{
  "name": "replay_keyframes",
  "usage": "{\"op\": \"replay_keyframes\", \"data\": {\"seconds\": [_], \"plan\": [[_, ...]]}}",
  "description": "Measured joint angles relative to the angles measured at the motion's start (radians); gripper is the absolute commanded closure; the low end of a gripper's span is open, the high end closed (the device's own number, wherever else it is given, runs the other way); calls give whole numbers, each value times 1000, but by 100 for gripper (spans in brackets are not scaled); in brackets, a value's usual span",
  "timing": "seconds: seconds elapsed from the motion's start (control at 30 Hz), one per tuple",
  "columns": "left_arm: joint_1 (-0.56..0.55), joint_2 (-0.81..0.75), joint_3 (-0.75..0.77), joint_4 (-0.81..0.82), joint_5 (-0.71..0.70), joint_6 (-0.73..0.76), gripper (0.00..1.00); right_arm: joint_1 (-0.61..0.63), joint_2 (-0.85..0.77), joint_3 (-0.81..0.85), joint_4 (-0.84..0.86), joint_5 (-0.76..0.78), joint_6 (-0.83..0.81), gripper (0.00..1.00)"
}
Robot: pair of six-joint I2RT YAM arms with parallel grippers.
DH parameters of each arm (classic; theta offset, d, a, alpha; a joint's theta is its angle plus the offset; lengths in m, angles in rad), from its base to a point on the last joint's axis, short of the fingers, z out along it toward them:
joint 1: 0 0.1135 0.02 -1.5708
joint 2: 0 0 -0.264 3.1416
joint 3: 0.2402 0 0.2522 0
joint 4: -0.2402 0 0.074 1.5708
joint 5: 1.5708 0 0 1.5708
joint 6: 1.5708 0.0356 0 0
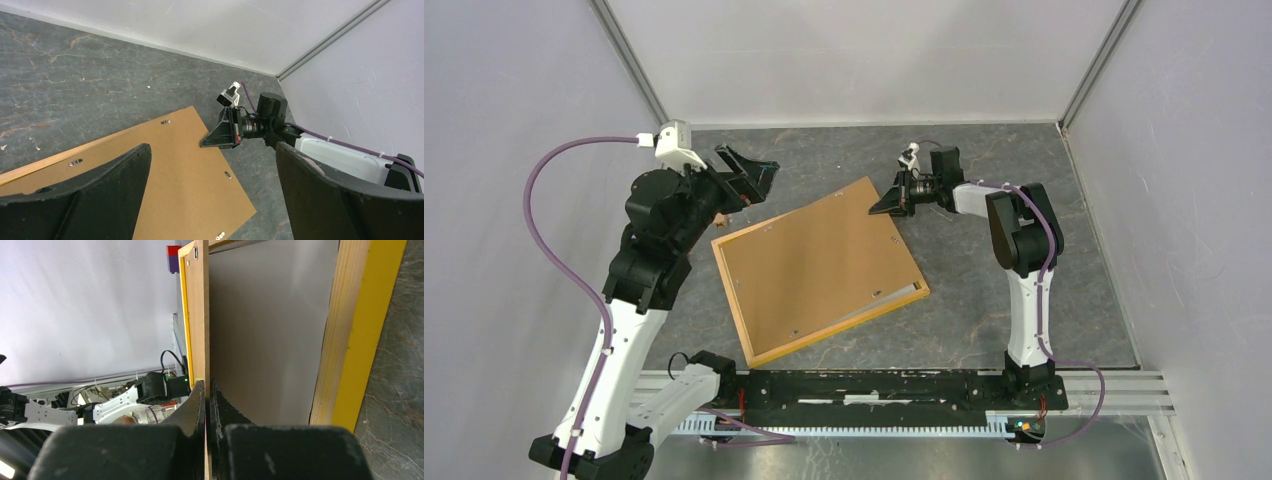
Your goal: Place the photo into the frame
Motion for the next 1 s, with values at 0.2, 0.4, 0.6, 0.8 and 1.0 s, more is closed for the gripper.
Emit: {"op": "replay_keyframes", "data": {"seconds": [0.2,0.4,0.6,0.8,1.0], "plan": [[0,0,0,0,0,0,0,5,0,0,-18,16,-17,100],[0,0,-3,0,1,0,0,19,0,0,-26,32,-27,87],[0,0,-14,4,1,0,0,34,0,50,-188,105,-146,60],[0,1,-21,7,1,0,0,48,-7,172,-438,264,-343,37],[0,2,-36,7,2,0,0,56,-155,200,-639,571,-552,16]]}}
